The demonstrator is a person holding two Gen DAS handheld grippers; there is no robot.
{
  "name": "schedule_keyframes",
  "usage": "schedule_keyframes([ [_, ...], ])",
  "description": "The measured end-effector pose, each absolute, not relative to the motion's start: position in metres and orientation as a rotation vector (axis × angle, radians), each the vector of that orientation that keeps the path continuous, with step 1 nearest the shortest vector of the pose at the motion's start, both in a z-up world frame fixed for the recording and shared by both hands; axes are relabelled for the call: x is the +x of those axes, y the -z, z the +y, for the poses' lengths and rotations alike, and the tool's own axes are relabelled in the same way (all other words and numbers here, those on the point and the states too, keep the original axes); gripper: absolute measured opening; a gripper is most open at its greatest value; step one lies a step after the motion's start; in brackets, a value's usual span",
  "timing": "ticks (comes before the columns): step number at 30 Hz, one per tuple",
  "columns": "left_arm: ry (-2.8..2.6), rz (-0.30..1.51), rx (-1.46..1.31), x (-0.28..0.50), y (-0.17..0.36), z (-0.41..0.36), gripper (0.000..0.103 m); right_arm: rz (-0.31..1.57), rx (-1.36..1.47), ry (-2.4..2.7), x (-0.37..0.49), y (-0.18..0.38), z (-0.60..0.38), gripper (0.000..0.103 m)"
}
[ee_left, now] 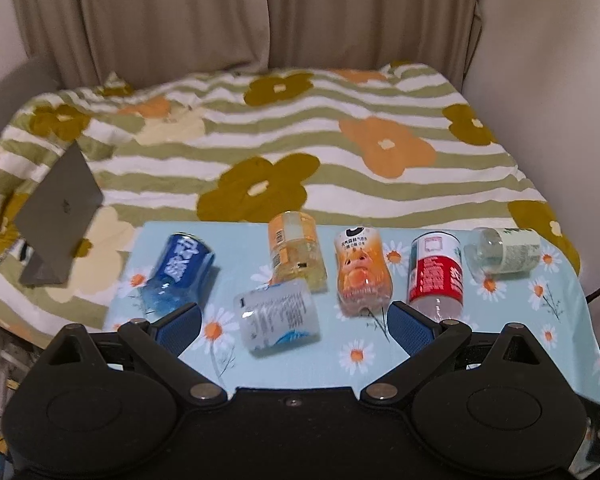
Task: Flip cup upright
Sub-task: 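Move the left tool to the orange-labelled clear cup and close on it, then lift the cup with the left tool, set it on open sheet, open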
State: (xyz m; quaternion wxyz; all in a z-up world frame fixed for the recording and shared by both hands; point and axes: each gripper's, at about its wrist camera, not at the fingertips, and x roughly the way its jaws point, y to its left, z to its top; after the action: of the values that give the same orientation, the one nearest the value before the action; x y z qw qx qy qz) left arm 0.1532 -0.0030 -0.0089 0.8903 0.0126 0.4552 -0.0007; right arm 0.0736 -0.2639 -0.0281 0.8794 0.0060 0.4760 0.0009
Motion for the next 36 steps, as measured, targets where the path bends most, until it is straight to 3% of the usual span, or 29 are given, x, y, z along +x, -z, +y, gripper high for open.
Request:
schedule_keyframes([
  [13,0.058,1.131,-0.014,0.276,0.074,0.019,0.099,1.075,0.126,0.132,0.122,0.058,-0.258,0.103],
  [22,0.121,1.248,-0.033,0.308,0.114,0.022,0.089,1.126,0.154,0.182,0.146,0.077,-0.244,0.103],
  [28,0.162,1.303,-0.084,0.317,0.13,0.028,0.067,1.13,0.17,0.219,0.156,0.082,-0.242,0.103],
  [36,0.178,1.281,-0.084,0.32,0.128,0.03,0.066,1.135,0.186,0.227,0.161,0.084,-0.236,0.103],
])
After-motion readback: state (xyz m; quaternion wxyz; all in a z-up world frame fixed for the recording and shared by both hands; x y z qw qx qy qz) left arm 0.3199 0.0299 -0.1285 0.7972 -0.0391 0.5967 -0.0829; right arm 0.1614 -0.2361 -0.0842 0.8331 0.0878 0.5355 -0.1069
